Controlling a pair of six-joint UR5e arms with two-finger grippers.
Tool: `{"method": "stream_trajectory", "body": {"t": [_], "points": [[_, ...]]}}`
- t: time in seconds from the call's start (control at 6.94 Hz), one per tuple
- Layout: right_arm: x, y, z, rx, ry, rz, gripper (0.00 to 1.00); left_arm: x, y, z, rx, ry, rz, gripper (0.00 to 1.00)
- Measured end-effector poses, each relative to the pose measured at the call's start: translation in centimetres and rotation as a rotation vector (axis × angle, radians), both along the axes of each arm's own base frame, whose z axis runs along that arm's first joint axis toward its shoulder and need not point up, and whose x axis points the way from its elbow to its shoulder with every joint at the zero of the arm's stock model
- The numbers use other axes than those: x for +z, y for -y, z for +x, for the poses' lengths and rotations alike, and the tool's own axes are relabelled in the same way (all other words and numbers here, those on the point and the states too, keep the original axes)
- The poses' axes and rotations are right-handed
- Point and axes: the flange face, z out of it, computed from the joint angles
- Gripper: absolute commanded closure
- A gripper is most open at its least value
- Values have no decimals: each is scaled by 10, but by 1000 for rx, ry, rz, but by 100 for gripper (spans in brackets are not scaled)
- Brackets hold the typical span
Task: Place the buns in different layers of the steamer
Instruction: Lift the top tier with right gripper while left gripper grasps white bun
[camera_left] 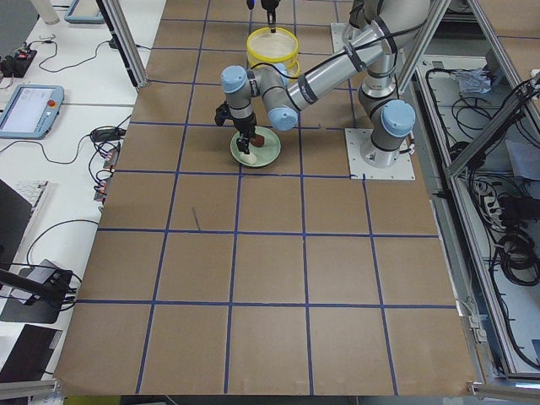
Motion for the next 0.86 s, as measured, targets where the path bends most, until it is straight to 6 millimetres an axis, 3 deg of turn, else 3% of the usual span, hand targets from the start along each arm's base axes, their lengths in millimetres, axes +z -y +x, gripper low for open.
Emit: {"method": "stream_trajectory", "body": {"t": [0.29,0.43,0.58,0.72,0.86], "points": [[23,6,-15,27,2,15,91,-15,3,5,-29,27,10,18],[30,6,-22,30,5,18,91,-19,4,8,-44,45,16,26],[33,6,-27,33,6,20,91,-22,4,9,-49,50,21,41],[34,6,-28,34,7,21,91,-25,4,9,-51,51,24,64],[34,6,-29,34,8,21,91,-26,4,9,-52,53,25,77]]}}
